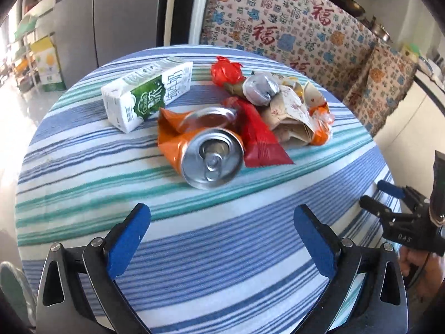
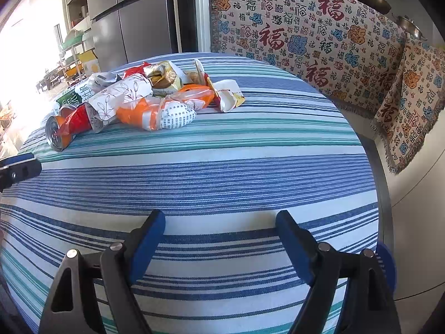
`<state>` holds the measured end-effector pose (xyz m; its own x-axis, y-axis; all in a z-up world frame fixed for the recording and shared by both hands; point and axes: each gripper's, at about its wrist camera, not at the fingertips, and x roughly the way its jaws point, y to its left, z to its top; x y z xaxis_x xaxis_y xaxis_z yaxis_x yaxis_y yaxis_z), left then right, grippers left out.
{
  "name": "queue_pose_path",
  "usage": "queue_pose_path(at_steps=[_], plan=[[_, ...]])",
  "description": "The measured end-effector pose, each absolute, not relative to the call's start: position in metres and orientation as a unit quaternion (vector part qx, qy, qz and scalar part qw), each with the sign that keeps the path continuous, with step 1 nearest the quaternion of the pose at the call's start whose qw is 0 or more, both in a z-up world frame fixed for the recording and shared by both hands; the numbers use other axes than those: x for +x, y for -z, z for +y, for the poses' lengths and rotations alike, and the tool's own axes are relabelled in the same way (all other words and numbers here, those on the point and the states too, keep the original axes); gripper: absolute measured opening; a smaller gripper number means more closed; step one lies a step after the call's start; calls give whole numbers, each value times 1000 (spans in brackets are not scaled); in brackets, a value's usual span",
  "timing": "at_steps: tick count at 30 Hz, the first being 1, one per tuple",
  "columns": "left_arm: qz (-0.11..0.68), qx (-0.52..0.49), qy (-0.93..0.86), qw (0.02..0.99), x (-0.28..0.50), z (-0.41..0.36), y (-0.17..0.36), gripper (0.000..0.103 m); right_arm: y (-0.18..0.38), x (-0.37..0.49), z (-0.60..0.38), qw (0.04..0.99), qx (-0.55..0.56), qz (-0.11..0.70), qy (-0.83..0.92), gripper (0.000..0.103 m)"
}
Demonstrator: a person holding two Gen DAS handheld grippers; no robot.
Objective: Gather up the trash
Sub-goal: 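Grasp the crushed orange can with the left gripper and lift it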
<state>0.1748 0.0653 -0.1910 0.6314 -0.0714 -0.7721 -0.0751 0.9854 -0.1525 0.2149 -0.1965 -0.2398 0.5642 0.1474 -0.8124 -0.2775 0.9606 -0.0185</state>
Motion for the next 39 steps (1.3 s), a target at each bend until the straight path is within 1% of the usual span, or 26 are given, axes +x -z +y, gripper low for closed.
queue_pose_path(at_steps=[5, 11, 12, 13, 14, 15, 18, 23, 30, 35, 36, 37, 39], plan=[[435, -29, -5, 900, 198, 63, 198, 102, 239, 215, -197, 881, -73, 451, -120, 84], [407, 12, -16, 913, 213, 59, 189, 101, 238, 215, -197, 881, -72, 451, -120, 85], [404, 16, -18, 914, 213, 59, 189, 97, 238, 214, -197, 881, -72, 451, -120, 85], [404, 18, -16, 915, 214, 59, 189, 83, 238, 214, -197, 881, -72, 451, -120, 85], [407, 19, -13, 913, 215, 60, 190, 75, 238, 214, -197, 881, -72, 451, -120, 85], [407, 20, -11, 913, 214, 61, 190, 72, 238, 215, -197, 881, -72, 451, -120, 85], [405, 17, -2, 914, 206, 61, 187, 68, 238, 215, -197, 881, -72, 451, -120, 85], [424, 0, 7, 906, 181, 58, 178, 68, 238, 214, -197, 881, -72, 451, -120, 86], [414, 5, 7, 910, 149, 47, 176, 68, 236, 216, -195, 880, -67, 455, -118, 85], [415, -2, 11, 910, 152, 45, 182, 68, 224, 239, -184, 876, 30, 461, -138, 85], [415, -2, 12, 910, 152, 45, 183, 68, 224, 239, -184, 876, 30, 461, -138, 85], [415, -3, 13, 910, 153, 45, 184, 68, 221, 256, -174, 873, 72, 464, -134, 85], [415, -5, 13, 910, 153, 45, 185, 68, 219, 273, -168, 872, 117, 460, -118, 85]])
